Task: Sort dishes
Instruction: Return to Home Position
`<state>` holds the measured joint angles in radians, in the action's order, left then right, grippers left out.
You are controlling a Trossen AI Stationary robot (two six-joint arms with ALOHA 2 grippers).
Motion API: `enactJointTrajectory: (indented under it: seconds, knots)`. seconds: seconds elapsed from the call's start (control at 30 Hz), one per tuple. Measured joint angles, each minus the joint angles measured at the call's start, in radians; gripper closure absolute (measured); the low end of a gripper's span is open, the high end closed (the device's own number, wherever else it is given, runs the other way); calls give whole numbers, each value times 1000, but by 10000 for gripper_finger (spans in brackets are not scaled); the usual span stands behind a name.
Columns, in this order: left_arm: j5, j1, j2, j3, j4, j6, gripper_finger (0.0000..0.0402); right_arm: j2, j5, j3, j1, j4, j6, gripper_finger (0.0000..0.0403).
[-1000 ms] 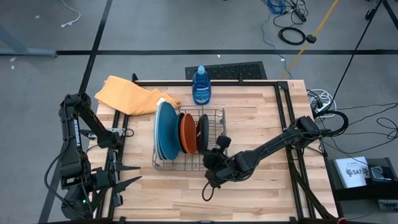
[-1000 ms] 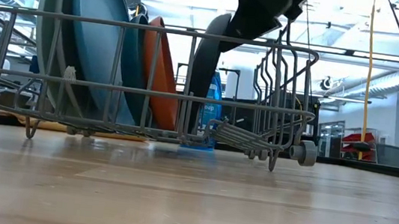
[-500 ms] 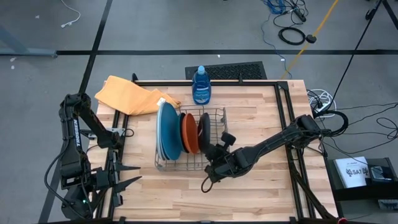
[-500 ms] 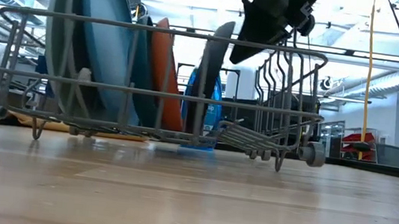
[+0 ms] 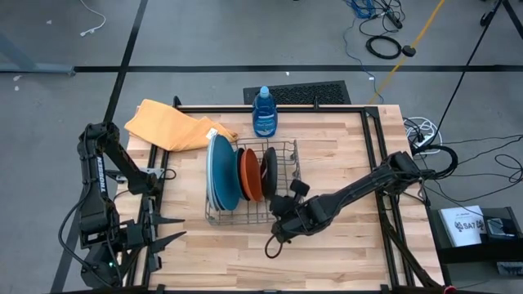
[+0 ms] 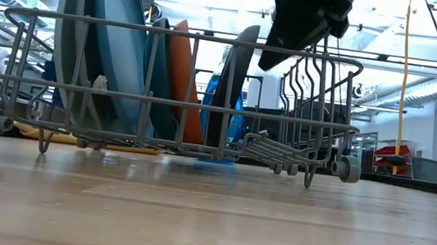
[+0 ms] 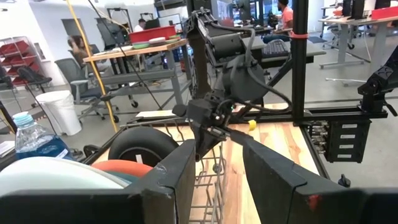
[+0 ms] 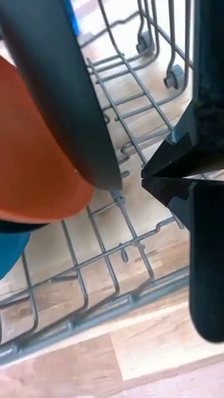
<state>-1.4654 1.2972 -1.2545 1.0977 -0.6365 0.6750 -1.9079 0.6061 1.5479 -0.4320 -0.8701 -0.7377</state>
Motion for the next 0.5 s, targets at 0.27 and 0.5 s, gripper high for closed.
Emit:
enactJointTrajectory:
  seconds: [0.27, 0.5]
  knots:
    - [3, 0, 0, 0, 0, 0, 265, 0, 74, 47, -24, 0, 60, 403]
    - [3, 0, 0, 0, 0, 0, 265, 1, 43, 156, -69, -95, 73, 403]
